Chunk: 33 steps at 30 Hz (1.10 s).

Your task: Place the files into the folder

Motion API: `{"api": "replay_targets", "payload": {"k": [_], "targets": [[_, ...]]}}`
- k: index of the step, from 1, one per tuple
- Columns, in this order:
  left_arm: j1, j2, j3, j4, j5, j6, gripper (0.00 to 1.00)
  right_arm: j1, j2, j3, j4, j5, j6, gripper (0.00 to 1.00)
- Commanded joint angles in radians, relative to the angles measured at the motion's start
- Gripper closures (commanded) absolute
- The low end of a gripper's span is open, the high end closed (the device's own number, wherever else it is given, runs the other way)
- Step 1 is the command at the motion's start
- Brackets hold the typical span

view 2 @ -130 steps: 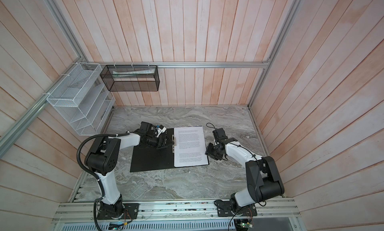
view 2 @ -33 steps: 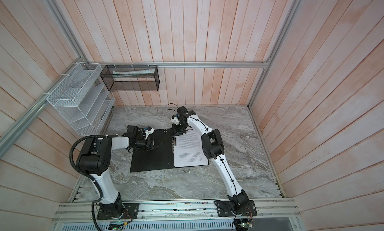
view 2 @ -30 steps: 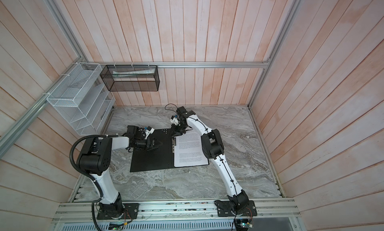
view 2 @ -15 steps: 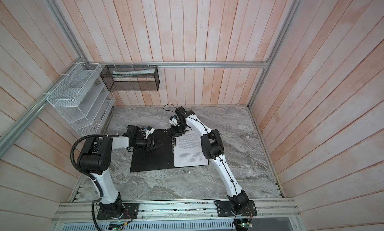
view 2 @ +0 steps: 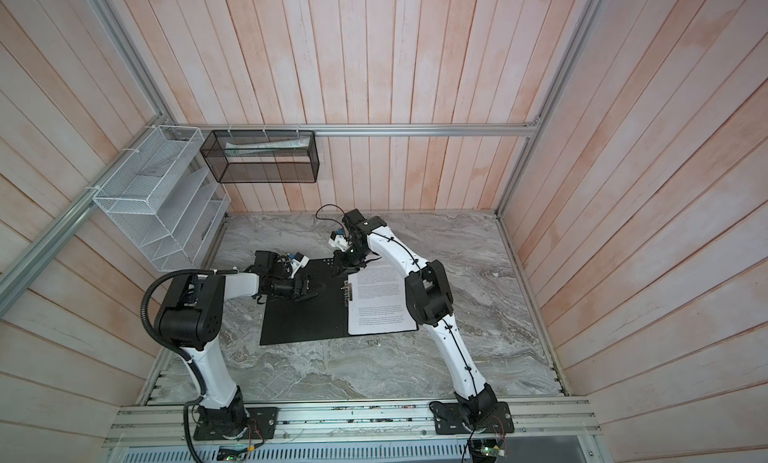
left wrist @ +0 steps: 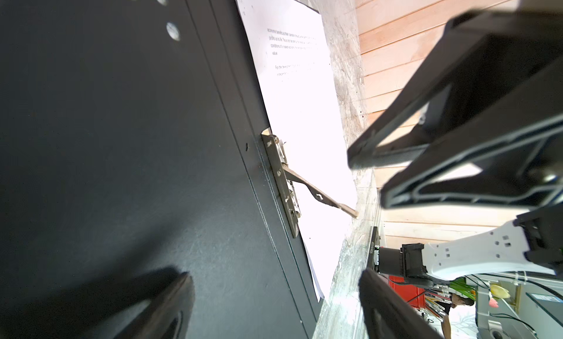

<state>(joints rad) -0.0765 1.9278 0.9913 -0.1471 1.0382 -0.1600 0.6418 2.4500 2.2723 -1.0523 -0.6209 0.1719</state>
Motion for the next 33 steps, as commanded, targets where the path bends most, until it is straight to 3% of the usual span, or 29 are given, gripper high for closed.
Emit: {"api": "replay_targets", "payload": {"k": [1, 6, 11, 14, 18, 25, 33], "targets": [[0.006, 0.015, 0.024, -0.025, -0.022, -0.004, 0.13, 0.024, -0.064, -0.038, -0.040, 0.049, -0.007, 0.72], [0.006, -0.035, 0.047, -0.062, -0.063, 0.006, 0.13, 0.067, -0.116, 0.039, -0.085, 0.218, 0.059, 0.76], [0.005, -0.075, 0.072, -0.107, -0.165, -0.023, 0.13, 0.076, -0.150, 0.075, -0.133, 0.314, 0.138, 0.84], [0.005, -0.084, 0.064, -0.098, -0.174, -0.084, 0.13, 0.077, -0.146, 0.070, -0.160, 0.325, 0.169, 0.90], [0.000, -0.084, 0.038, -0.061, -0.145, -0.158, 0.14, 0.093, -0.126, 0.077, -0.196, 0.337, 0.178, 0.91], [-0.025, -0.084, -0.003, -0.040, -0.137, -0.187, 0.18, 0.117, -0.074, 0.117, -0.232, 0.372, 0.186, 0.89], [-0.017, -0.004, -0.007, -0.029, 0.023, -0.073, 0.42, 0.143, 0.000, 0.171, -0.287, 0.436, 0.179, 0.89]]}}
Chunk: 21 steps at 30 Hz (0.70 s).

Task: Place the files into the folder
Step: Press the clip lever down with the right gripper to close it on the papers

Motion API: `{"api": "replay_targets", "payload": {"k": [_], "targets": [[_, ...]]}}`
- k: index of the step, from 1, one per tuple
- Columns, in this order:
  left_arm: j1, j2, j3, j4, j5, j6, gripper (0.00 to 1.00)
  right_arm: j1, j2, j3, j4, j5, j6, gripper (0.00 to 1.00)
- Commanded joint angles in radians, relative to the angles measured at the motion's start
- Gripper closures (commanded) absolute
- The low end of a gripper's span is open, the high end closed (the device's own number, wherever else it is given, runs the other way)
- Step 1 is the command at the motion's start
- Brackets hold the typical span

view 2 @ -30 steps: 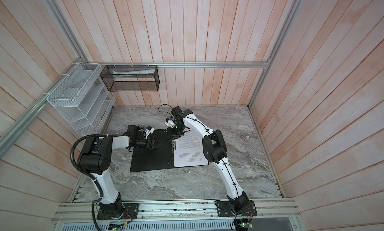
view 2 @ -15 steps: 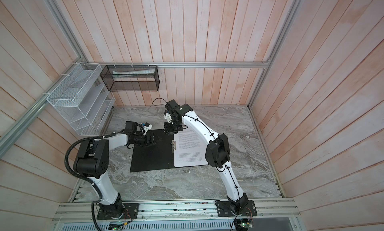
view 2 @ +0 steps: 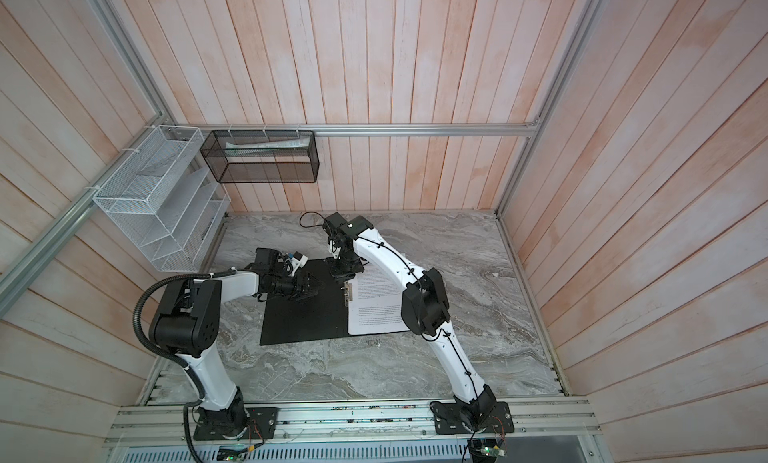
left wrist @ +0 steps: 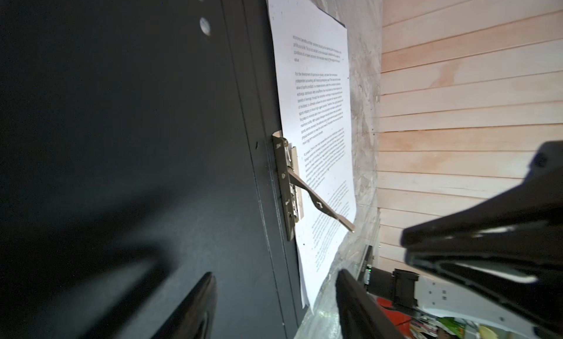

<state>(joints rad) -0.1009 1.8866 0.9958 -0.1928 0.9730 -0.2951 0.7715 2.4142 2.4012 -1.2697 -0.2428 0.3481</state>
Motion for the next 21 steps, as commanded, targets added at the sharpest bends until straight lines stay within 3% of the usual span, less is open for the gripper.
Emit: {"api": "replay_targets", "payload": {"k": [1, 9, 16, 21], "targets": [[0.009, 0.046, -0.012, 0.011, 0.102, 0.079, 0.44, 0.014, 0.043, 0.049, -0.082, 0.075, 0.002, 0.88], [0.013, 0.108, -0.035, -0.004, 0.200, 0.156, 0.76, 0.014, 0.050, 0.070, -0.075, 0.112, 0.008, 0.87], [0.016, 0.146, -0.040, -0.008, 0.163, 0.176, 0.83, 0.021, 0.066, 0.071, -0.052, 0.110, 0.005, 0.85], [0.014, 0.157, -0.030, -0.016, 0.068, 0.146, 0.85, 0.025, 0.080, 0.082, -0.069, 0.121, -0.008, 0.85]]}}
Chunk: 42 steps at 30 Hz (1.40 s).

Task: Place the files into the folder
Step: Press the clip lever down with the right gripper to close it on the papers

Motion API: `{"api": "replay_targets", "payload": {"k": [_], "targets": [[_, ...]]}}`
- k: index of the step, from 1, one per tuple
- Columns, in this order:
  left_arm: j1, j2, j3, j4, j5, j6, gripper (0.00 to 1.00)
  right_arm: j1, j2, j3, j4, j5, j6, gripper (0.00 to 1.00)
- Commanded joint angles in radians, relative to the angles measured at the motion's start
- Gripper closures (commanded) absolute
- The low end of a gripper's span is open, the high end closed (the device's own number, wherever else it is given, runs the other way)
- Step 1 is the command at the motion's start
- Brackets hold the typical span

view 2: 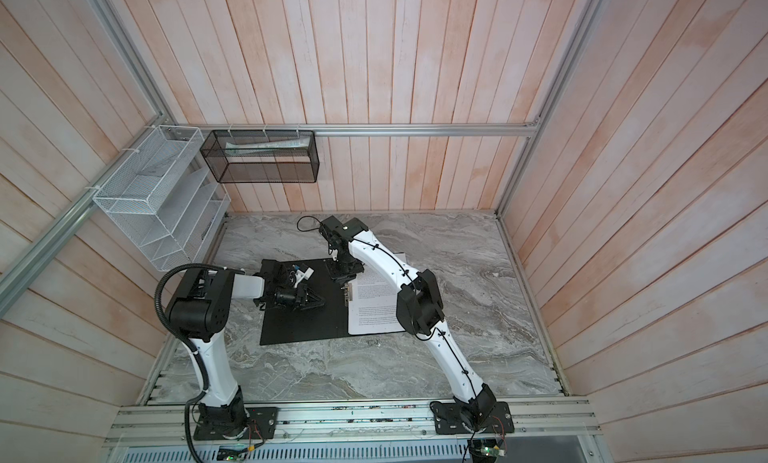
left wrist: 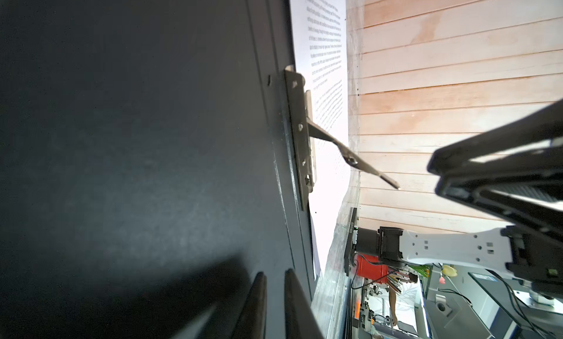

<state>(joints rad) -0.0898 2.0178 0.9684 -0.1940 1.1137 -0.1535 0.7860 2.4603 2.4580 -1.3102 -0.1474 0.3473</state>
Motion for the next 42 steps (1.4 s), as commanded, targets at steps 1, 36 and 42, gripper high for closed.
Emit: {"api": "replay_targets", "payload": {"k": [1, 36, 42], "targets": [[0.003, 0.031, 0.001, -0.015, -0.080, 0.002, 0.85, 0.009, 0.036, 0.025, -0.032, 0.027, -0.008, 0.85], [0.004, 0.080, 0.032, -0.053, -0.096, -0.014, 0.84, 0.036, 0.074, -0.051, -0.078, 0.006, -0.049, 0.89], [0.002, 0.083, 0.033, -0.055, -0.098, -0.015, 0.83, 0.035, 0.074, -0.070, -0.081, 0.025, -0.051, 0.92]]}}
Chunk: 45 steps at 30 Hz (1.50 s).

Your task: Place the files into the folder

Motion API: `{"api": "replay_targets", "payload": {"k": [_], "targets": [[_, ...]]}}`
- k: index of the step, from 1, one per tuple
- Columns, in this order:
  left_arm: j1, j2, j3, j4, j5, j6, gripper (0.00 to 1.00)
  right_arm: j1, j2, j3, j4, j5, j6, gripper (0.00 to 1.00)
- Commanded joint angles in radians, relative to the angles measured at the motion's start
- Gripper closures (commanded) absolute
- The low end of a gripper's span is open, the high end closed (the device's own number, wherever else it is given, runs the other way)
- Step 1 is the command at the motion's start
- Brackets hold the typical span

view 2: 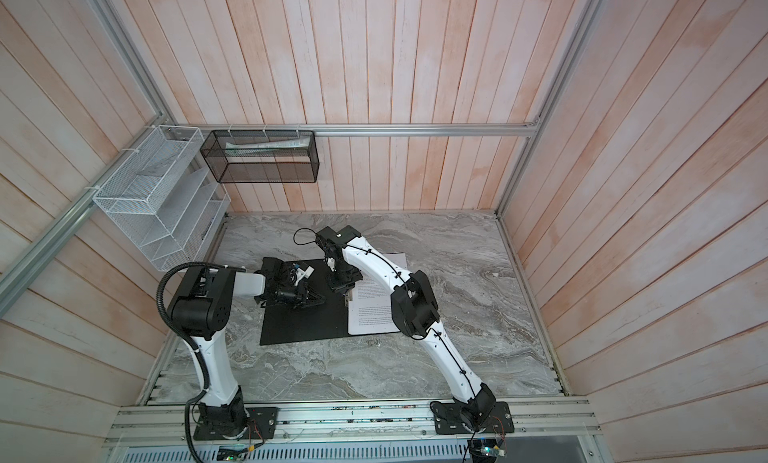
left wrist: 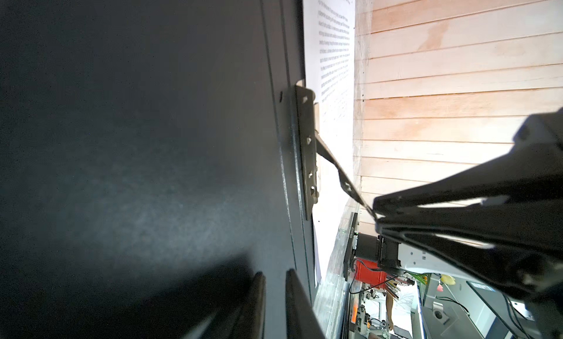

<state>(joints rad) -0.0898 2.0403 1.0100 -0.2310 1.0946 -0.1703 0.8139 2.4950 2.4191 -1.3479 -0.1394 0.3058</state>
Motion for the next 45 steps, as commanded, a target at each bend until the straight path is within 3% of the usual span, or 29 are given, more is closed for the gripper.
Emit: {"api": "replay_targets", "payload": {"k": [1, 45], "targets": [[0.003, 0.061, -0.007, -0.018, -0.078, 0.002, 0.83, 0.008, 0.039, -0.036, -0.044, 0.018, -0.008, 0.92], [0.003, 0.064, -0.005, -0.019, -0.079, -0.003, 0.83, 0.028, 0.094, -0.176, 0.009, 0.060, -0.035, 0.99]]}}
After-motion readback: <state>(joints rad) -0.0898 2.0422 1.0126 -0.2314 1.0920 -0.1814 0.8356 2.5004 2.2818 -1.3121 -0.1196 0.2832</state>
